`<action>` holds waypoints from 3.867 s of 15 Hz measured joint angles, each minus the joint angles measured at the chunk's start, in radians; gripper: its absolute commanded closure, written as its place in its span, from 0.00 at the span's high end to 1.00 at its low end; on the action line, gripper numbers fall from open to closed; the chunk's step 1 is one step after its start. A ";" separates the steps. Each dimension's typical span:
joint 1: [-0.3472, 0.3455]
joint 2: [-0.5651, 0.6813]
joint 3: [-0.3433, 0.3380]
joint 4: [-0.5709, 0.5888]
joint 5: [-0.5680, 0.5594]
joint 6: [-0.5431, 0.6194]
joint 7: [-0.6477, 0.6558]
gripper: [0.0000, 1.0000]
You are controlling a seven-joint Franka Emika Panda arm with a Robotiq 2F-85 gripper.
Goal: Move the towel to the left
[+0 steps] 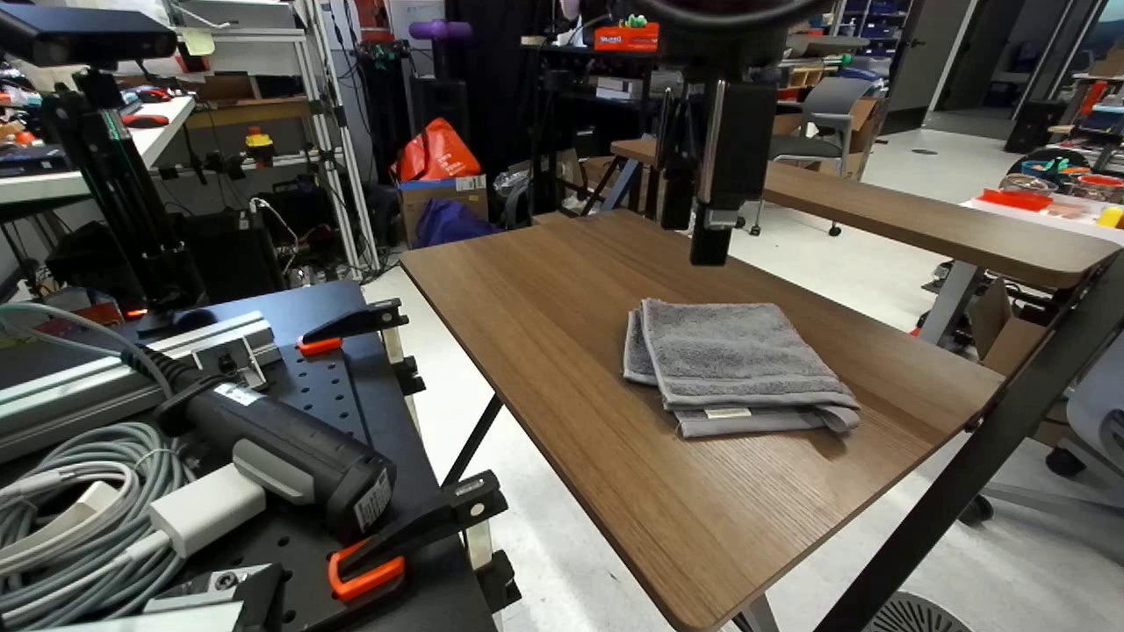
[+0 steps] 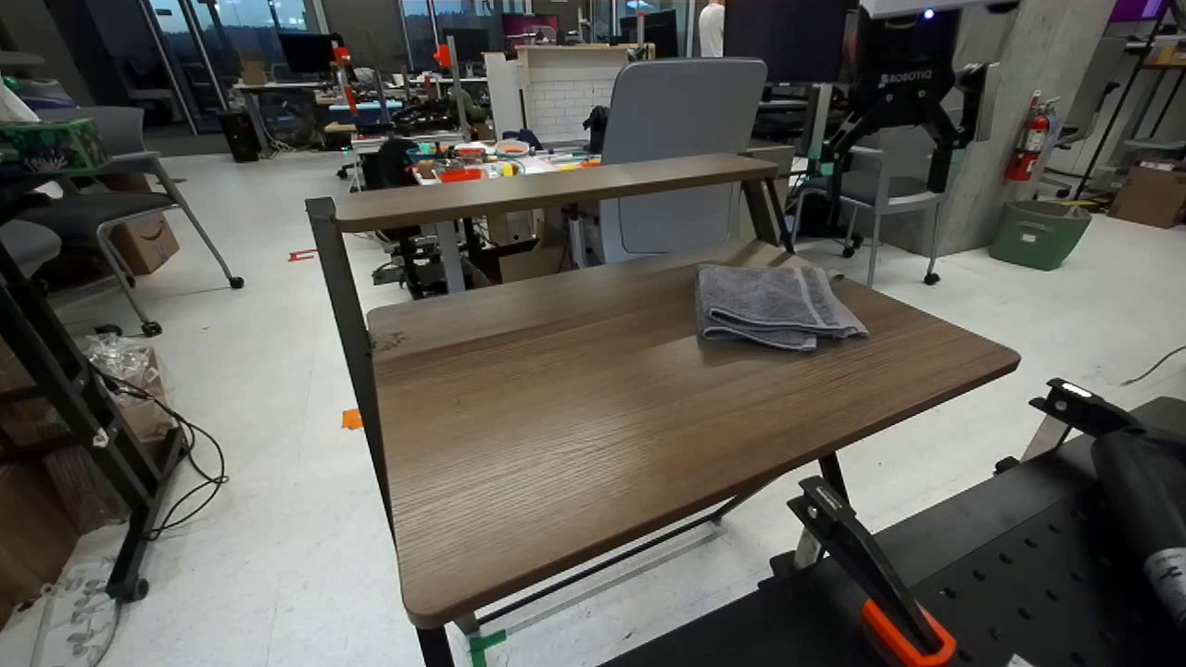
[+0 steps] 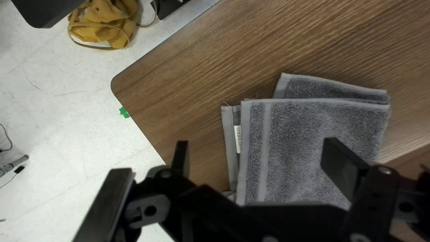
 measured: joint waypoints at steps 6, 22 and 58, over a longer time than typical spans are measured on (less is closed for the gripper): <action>0.010 0.085 -0.026 0.005 0.001 0.096 0.019 1.00; 0.137 0.305 -0.106 0.056 0.005 0.294 0.072 1.00; 0.525 0.313 -0.074 0.030 -0.023 0.293 0.075 1.00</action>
